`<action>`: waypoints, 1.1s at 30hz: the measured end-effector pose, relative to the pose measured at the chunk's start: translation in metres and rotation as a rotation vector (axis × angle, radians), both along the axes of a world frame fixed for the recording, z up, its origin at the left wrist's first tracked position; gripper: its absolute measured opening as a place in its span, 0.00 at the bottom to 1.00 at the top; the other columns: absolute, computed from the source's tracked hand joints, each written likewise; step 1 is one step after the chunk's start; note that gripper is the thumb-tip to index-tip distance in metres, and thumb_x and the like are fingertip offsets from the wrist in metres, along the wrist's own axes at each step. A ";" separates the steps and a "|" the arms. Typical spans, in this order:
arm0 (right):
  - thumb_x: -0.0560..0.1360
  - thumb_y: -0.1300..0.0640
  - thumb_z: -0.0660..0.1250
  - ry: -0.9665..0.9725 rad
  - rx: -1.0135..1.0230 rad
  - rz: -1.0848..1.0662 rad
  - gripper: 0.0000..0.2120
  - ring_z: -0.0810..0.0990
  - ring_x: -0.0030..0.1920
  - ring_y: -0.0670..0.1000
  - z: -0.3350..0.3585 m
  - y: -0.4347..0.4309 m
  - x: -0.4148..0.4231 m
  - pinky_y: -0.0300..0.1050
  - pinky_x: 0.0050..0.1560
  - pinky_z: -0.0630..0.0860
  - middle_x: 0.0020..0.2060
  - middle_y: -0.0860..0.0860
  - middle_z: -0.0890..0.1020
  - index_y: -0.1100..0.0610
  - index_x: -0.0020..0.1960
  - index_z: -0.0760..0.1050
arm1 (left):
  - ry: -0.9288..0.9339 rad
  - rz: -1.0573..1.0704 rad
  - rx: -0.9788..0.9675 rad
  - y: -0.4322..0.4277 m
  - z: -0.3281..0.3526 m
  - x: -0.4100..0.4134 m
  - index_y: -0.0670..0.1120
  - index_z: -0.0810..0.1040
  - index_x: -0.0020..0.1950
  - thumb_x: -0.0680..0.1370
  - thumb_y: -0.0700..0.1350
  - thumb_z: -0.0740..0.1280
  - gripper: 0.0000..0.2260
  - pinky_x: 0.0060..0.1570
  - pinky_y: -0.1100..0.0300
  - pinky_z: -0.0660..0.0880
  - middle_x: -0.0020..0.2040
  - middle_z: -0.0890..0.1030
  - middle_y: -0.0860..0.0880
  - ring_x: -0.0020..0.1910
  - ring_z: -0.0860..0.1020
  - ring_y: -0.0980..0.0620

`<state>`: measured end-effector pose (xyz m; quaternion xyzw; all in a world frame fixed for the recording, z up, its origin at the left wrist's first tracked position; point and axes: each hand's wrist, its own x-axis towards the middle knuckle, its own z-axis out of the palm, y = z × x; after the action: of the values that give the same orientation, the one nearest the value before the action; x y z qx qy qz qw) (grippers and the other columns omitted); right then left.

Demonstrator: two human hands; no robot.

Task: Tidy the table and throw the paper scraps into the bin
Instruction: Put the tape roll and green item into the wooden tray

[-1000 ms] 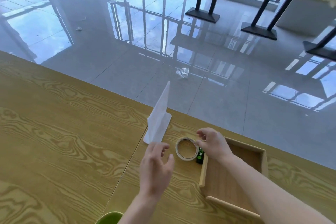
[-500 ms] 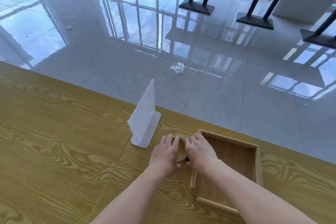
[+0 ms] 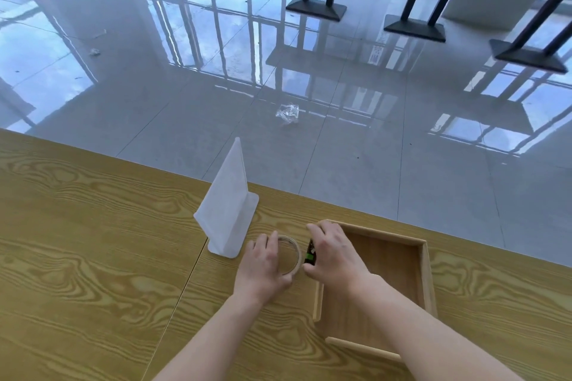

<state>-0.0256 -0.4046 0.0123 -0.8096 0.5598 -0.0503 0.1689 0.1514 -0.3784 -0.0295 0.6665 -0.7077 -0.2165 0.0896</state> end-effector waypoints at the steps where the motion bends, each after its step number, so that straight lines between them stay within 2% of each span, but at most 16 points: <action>1: 0.66 0.50 0.74 -0.063 -0.025 -0.063 0.34 0.71 0.60 0.54 0.003 0.001 -0.008 0.43 0.65 0.68 0.58 0.53 0.74 0.58 0.68 0.68 | 0.018 0.003 -0.006 0.002 0.001 0.000 0.44 0.59 0.77 0.69 0.60 0.71 0.43 0.67 0.56 0.67 0.67 0.70 0.48 0.64 0.68 0.46; 4: 0.66 0.50 0.76 -0.137 -0.082 -0.202 0.35 0.71 0.61 0.52 0.005 0.007 -0.037 0.41 0.65 0.66 0.59 0.51 0.74 0.55 0.69 0.68 | 0.094 0.016 -0.021 0.008 0.007 -0.002 0.45 0.59 0.77 0.67 0.55 0.73 0.43 0.68 0.55 0.66 0.69 0.69 0.49 0.65 0.66 0.47; 6: 0.66 0.51 0.77 -0.111 -0.029 -0.241 0.36 0.70 0.64 0.53 0.000 0.012 -0.052 0.42 0.66 0.67 0.61 0.51 0.73 0.55 0.70 0.67 | 0.126 0.016 -0.033 0.011 0.012 -0.006 0.45 0.59 0.77 0.68 0.53 0.73 0.42 0.68 0.56 0.66 0.70 0.68 0.49 0.67 0.65 0.47; 11: 0.67 0.56 0.75 -0.057 0.142 -0.181 0.36 0.67 0.66 0.53 -0.017 0.019 -0.054 0.43 0.67 0.67 0.64 0.51 0.71 0.54 0.73 0.64 | 0.191 0.013 -0.027 0.016 0.024 -0.014 0.44 0.58 0.77 0.68 0.52 0.73 0.42 0.70 0.56 0.64 0.72 0.66 0.47 0.71 0.64 0.48; 16: 0.66 0.57 0.79 -0.257 0.185 -0.202 0.39 0.69 0.69 0.49 -0.020 0.020 -0.052 0.44 0.70 0.67 0.68 0.48 0.72 0.53 0.72 0.66 | 0.217 -0.011 -0.030 0.024 0.031 -0.021 0.45 0.57 0.78 0.69 0.53 0.73 0.42 0.70 0.57 0.65 0.73 0.66 0.48 0.73 0.64 0.50; 18: 0.68 0.58 0.77 -0.359 0.152 -0.281 0.35 0.71 0.68 0.47 -0.018 0.025 -0.058 0.43 0.70 0.69 0.67 0.47 0.74 0.54 0.72 0.68 | 0.228 -0.022 -0.044 0.027 0.033 -0.026 0.45 0.57 0.78 0.69 0.53 0.73 0.42 0.71 0.57 0.64 0.74 0.65 0.48 0.74 0.62 0.51; 20: 0.72 0.56 0.75 -0.542 0.136 -0.448 0.25 0.78 0.60 0.44 -0.011 0.034 -0.063 0.41 0.61 0.76 0.61 0.45 0.78 0.53 0.67 0.74 | 0.239 -0.038 -0.076 0.028 0.035 -0.035 0.46 0.57 0.78 0.70 0.53 0.73 0.42 0.72 0.58 0.62 0.75 0.65 0.49 0.74 0.61 0.52; 22: 0.74 0.51 0.73 -0.797 0.265 -0.568 0.14 0.84 0.50 0.47 -0.001 0.044 -0.064 0.44 0.47 0.83 0.52 0.49 0.85 0.50 0.58 0.79 | 0.236 -0.081 -0.127 0.029 0.037 -0.049 0.45 0.58 0.78 0.71 0.54 0.73 0.40 0.73 0.60 0.61 0.75 0.65 0.49 0.74 0.61 0.52; 24: 0.72 0.50 0.75 -0.918 0.350 -0.598 0.12 0.86 0.41 0.51 0.001 0.053 -0.065 0.47 0.36 0.84 0.42 0.51 0.86 0.50 0.53 0.80 | 0.228 -0.137 -0.158 0.030 0.039 -0.065 0.45 0.58 0.78 0.72 0.56 0.71 0.39 0.73 0.59 0.61 0.75 0.65 0.47 0.74 0.61 0.51; 26: 0.71 0.56 0.77 -0.904 0.308 -0.659 0.11 0.86 0.38 0.52 -0.001 0.061 -0.071 0.46 0.32 0.83 0.40 0.50 0.85 0.48 0.52 0.80 | 0.231 -0.182 -0.172 0.031 0.043 -0.080 0.46 0.58 0.78 0.73 0.55 0.70 0.38 0.73 0.57 0.61 0.75 0.64 0.46 0.75 0.60 0.50; 28: 0.71 0.61 0.76 -0.892 0.284 -0.757 0.12 0.86 0.38 0.51 -0.005 0.064 -0.083 0.49 0.33 0.84 0.40 0.52 0.85 0.50 0.52 0.81 | 0.236 -0.233 -0.206 0.032 0.044 -0.093 0.45 0.59 0.78 0.72 0.53 0.70 0.38 0.73 0.55 0.62 0.75 0.65 0.45 0.75 0.61 0.49; 30: 0.72 0.62 0.75 -0.853 0.281 -0.838 0.12 0.86 0.39 0.51 -0.010 0.064 -0.099 0.50 0.36 0.84 0.42 0.53 0.85 0.50 0.51 0.80 | 0.225 -0.275 -0.233 0.035 0.043 -0.102 0.46 0.58 0.78 0.72 0.51 0.72 0.39 0.73 0.54 0.63 0.75 0.65 0.46 0.75 0.60 0.50; 33: 0.73 0.60 0.73 -0.732 0.268 -0.893 0.11 0.85 0.43 0.51 -0.019 0.062 -0.120 0.54 0.43 0.84 0.43 0.50 0.85 0.48 0.51 0.79 | 0.211 -0.175 -0.188 0.038 0.035 -0.099 0.47 0.57 0.78 0.72 0.52 0.73 0.40 0.74 0.61 0.59 0.75 0.64 0.49 0.75 0.59 0.53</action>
<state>-0.1453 -0.3422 -0.0066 -0.3974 0.7530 -0.3216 0.4143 0.0527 -0.3399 0.0057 0.5646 -0.7668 -0.2249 0.2064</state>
